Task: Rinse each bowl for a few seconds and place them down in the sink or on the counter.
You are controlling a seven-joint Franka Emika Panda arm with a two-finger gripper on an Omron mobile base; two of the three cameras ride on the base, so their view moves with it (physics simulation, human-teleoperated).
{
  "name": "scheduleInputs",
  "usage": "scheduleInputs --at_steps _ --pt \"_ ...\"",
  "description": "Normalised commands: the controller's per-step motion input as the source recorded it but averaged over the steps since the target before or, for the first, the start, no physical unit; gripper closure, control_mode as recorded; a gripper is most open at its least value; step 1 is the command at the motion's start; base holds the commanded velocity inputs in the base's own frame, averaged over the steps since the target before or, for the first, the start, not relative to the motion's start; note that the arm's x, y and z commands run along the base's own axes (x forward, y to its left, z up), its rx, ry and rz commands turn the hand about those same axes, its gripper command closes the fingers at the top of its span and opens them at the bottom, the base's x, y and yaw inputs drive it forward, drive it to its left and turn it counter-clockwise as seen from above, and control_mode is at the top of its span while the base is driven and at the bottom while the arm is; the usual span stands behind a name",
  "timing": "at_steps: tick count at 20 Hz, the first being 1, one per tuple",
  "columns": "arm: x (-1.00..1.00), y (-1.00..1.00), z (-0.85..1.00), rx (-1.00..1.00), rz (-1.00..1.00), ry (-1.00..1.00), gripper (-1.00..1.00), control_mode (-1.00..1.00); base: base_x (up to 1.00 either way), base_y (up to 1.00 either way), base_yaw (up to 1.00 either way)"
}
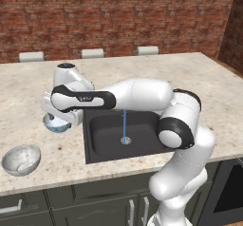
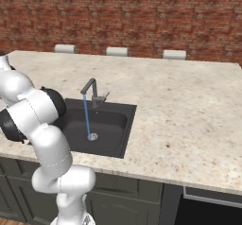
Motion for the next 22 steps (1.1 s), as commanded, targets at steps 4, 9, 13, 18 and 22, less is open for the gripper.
scheduleInputs --at_steps 4,9,13,18,22 --pt "-0.19 0.0 0.01 0.0 0.04 0.0 -1.0 -1.0 0.0 0.0 0.0" --pt "-0.25 0.0 0.0 0.0 0.1 0.0 -1.0 -1.0 0.0 0.0 0.0" --pt "-0.23 0.04 0.0 0.0 0.14 0.0 -1.0 -1.0 0.0 0.0 0.0" --pt "-0.19 0.05 -0.01 0.0 0.13 0.0 -1.0 -1.0 0.0 0.0 0.0" --pt "-0.17 0.01 -0.01 -0.06 0.12 0.0 -1.0 -1.0 0.0 0.0 0.0"
